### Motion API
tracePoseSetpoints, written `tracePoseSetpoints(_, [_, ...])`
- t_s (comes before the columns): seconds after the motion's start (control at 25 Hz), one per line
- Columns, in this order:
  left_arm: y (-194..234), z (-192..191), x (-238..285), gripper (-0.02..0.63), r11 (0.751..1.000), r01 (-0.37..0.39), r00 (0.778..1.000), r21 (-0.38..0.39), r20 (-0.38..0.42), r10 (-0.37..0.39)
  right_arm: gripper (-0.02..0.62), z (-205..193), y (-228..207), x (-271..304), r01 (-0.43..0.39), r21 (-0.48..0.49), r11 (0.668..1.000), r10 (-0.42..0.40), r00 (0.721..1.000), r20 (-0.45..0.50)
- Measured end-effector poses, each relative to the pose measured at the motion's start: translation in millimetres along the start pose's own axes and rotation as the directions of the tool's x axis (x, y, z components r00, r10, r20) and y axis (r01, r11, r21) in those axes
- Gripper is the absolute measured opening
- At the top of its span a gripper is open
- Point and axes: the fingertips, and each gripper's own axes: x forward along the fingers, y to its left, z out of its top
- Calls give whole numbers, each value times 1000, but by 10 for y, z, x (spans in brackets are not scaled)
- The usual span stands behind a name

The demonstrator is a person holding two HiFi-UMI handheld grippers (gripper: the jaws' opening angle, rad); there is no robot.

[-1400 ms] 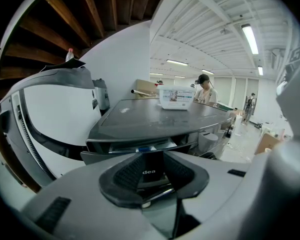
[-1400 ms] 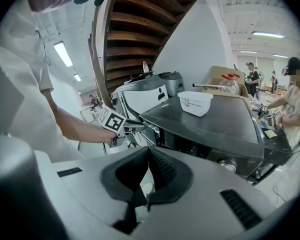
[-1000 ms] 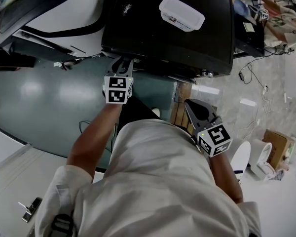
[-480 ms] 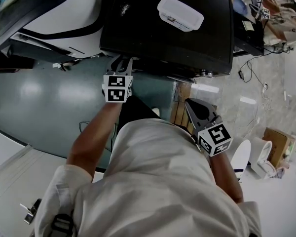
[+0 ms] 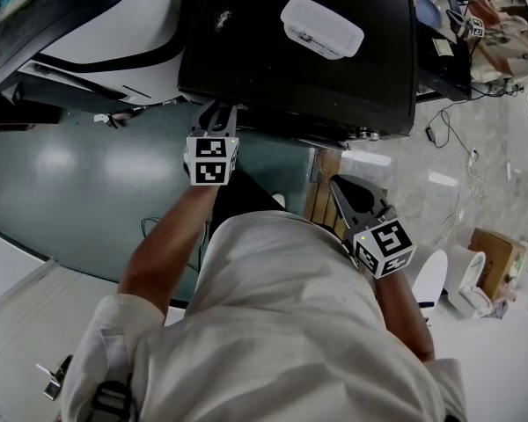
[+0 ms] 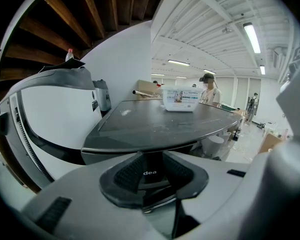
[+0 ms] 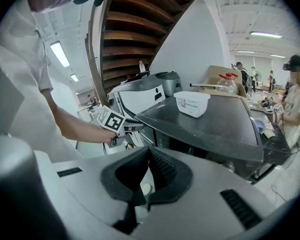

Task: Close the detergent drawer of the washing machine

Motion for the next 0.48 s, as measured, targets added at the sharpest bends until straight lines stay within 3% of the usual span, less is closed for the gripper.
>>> tracePoseSetpoints(0.48, [9, 25, 53, 121, 1000, -9, 1000, -14, 1, 9, 6, 35, -22, 82, -10, -1, 1000, 10, 1000, -7])
